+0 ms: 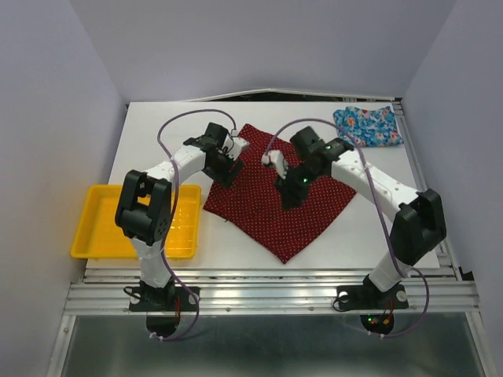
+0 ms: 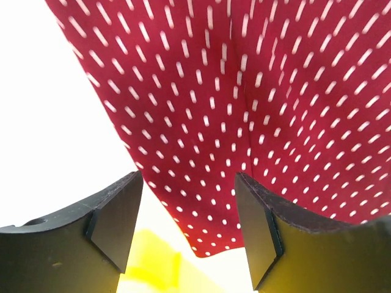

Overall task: Fold and stack the skirts
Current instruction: Flatten the skirt out

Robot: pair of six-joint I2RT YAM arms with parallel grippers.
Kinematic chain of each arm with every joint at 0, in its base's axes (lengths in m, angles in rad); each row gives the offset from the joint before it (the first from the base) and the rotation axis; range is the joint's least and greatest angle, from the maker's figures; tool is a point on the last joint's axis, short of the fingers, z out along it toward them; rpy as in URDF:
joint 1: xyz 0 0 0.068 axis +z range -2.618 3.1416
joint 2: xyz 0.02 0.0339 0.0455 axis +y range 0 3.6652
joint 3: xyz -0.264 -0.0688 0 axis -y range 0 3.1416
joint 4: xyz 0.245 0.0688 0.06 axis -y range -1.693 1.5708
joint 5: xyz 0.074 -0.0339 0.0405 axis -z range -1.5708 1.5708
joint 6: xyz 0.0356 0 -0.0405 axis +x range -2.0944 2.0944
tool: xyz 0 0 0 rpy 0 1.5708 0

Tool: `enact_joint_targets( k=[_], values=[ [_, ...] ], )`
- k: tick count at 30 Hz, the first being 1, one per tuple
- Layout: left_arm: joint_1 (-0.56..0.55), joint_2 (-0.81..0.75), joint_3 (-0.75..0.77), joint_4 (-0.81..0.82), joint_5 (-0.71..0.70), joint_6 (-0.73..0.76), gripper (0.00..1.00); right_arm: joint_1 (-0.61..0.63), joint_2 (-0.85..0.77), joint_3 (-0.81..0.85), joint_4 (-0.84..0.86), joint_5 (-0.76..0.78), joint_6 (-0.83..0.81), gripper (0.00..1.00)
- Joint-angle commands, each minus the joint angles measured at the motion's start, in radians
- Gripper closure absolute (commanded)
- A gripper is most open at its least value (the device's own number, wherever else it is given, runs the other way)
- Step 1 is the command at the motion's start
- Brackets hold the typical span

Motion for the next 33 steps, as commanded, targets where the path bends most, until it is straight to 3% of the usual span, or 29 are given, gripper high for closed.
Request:
enact_joint_targets(
  k=[1, 5, 11, 16, 21, 24, 25, 29, 33],
  values=[
    [-0.015, -0.039, 0.110, -0.050, -0.001, 0.008, 0.27, -0.223, 0.003, 0.112, 0.090, 0.095, 0.049, 0.57],
    [-0.017, -0.036, 0.102, -0.047, 0.030, 0.005, 0.27, -0.362, 0.123, 0.095, 0.178, 0.253, -0.058, 0.60],
    [-0.032, 0.021, 0.103, -0.020, 0.050, -0.024, 0.28, -0.406, 0.233, -0.066, 0.296, 0.410, -0.142, 0.62],
    [-0.044, 0.079, 0.106, -0.022, 0.085, -0.034, 0.29, -0.406, 0.240, -0.163, 0.198, 0.404, -0.224, 0.63],
    [-0.054, 0.156, 0.129, 0.012, 0.089, -0.038, 0.29, -0.259, 0.122, -0.321, 0.034, 0.369, -0.274, 0.63],
    [-0.057, 0.245, 0.250, -0.008, 0.098, -0.032, 0.29, -0.066, 0.034, -0.346, -0.058, 0.248, -0.209, 0.62],
    [-0.061, 0.298, 0.287, -0.020, 0.110, -0.028, 0.29, 0.015, 0.034, -0.333, -0.076, 0.164, -0.190, 0.61],
    [-0.087, 0.423, 0.475, -0.089, 0.131, 0.005, 0.29, 0.132, 0.090, -0.186, -0.116, -0.037, -0.107, 0.58],
    [-0.120, 0.461, 0.585, -0.138, 0.170, 0.043, 0.28, 0.141, 0.121, 0.011, -0.165, -0.136, -0.092, 0.55]
  ],
)
